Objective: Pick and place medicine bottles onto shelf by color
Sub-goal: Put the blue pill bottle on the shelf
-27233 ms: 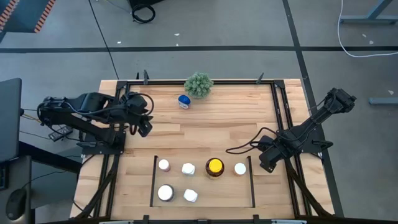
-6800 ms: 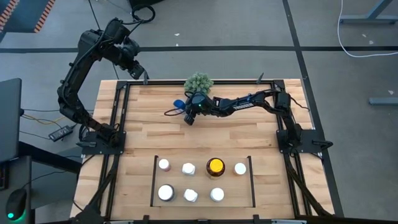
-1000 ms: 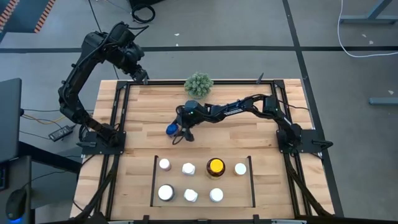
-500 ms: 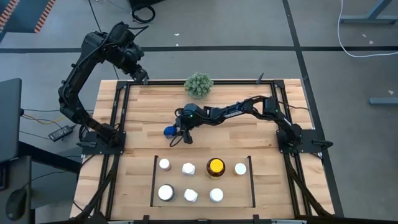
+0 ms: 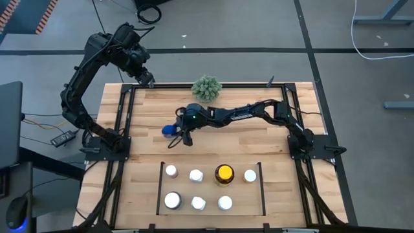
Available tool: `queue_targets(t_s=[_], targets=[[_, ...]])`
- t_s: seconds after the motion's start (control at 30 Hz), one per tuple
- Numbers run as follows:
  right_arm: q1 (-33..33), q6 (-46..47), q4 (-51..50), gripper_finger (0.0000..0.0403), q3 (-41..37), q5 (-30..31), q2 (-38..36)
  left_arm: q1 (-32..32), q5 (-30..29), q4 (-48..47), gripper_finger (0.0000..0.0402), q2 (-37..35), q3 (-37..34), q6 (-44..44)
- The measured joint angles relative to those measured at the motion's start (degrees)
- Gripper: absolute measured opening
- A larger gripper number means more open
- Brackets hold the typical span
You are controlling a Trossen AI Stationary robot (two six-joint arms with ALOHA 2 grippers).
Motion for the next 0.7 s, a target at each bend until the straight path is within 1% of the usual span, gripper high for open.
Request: queue_targets(t_s=[0.1,0.27,0.53,0.6,0.7], targets=[[-0.53,-0.73,-6.70,0.0165,4.85,0.25,0.00,0.00,0.01,0.01,0.0021,0.00,0.00,0.11],[-1.72,-0.32,-22.92,0.0165,14.60,0.63,0.00,0.00,0.00,0.74,0.0016,-0.01,0.00,1.57],[-2.91,-0.72,-41.85,0.0165,29.56,0.57,-0.09,0.06,-0.01,8.65,0.0015,-1.66,0.00,1.70],[-3.41,-0.80,-46.96,0.0165,32.42,0.06,-0.09,0.42,-0.08,9.67,0.0013,-2.23,0.00,2.33],[-4.29,-1.17,-52.44,0.0165,36.23,-2.49,-0.09,1.67,-0.46,9.92,0.0011,-3.27,0.00,3.95]])
